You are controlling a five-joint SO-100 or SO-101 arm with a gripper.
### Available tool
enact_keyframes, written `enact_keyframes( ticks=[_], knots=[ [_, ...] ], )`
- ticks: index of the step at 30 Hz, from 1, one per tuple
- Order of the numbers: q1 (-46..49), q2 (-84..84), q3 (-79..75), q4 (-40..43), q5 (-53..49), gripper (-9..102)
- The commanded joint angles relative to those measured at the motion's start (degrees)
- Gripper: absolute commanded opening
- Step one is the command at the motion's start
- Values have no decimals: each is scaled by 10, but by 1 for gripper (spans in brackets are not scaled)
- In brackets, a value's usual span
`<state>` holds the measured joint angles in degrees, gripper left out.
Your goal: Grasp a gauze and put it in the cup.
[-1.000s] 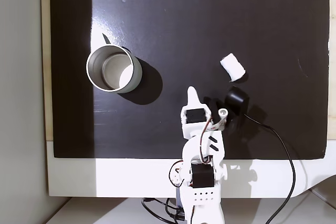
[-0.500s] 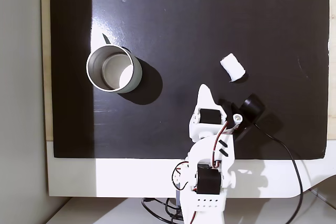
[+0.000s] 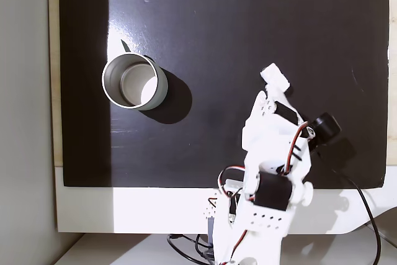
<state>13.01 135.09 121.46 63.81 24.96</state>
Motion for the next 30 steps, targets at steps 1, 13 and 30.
enact_keyframes(
  ticks=[1,13,30],
  knots=[
    [16,-25,-62,33,40,22],
    [39,-187,-158,94,128,32],
    [46,-364,-123,-17,120,34]
  ],
)
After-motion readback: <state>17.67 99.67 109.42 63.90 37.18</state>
